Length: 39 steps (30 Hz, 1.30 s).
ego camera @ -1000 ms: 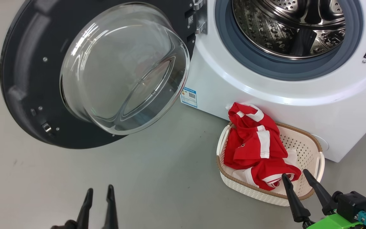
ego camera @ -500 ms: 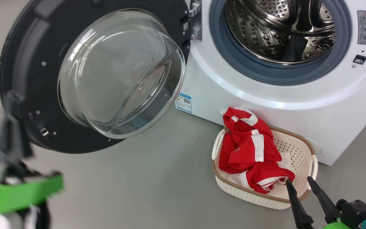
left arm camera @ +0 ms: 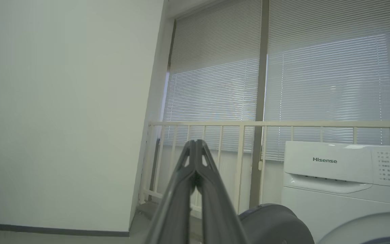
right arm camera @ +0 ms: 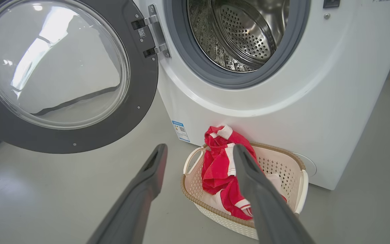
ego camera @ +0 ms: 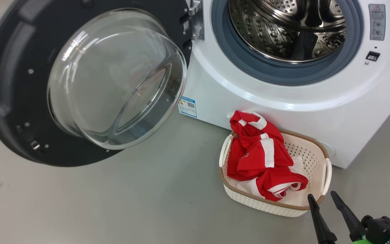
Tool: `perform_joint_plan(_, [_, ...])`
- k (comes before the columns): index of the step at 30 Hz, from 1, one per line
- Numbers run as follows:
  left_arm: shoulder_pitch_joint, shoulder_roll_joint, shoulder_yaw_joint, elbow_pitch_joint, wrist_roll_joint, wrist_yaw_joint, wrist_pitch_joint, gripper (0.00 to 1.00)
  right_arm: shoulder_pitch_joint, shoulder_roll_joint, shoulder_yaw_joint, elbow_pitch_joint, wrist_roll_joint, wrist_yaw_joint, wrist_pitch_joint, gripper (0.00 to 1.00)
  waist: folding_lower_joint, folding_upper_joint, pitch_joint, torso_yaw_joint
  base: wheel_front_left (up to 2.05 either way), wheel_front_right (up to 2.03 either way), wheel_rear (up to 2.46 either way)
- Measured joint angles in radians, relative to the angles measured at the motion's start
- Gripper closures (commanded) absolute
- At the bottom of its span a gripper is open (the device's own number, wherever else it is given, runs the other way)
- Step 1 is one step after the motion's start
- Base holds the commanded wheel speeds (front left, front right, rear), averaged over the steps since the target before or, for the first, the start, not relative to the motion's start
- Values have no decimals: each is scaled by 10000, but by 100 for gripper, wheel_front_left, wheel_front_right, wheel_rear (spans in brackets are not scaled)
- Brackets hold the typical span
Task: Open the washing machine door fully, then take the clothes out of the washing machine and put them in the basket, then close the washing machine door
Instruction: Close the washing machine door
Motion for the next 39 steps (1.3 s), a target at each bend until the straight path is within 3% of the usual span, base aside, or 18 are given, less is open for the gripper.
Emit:
perform_joint_plan(7, [-2031,1143,405,3484,-2265,-10,1289,100,-32,-132,4,-27,0,0,0,0,0,0,254,-223,0,0,0])
perform_joint_plan(12, [-2973,1735,571,5902,-3177,-10,2913,100,-36,-180,58,-67,0,0,0,0,0,0,437,-397,0,0,0])
perform_joint_plan(17, [-3383,2086,435,6995,-3804,-10,4190,100,-104,-303,148,-88,0,0,0,0,0,0,589,-540,0,0,0])
perform_joint_plan(27, [-3399,2439,151,8157,-4907,-10,6757,100,-250,-328,278,-79,0,0,0,0,0,0,651,-805,0,0,0])
perform_joint_plan(39, [-2797,2608,-669,7336,-6021,2,8508,100,-264,-330,286,-59,0,0,0,0,-1,0,720,-854,0,0,0])
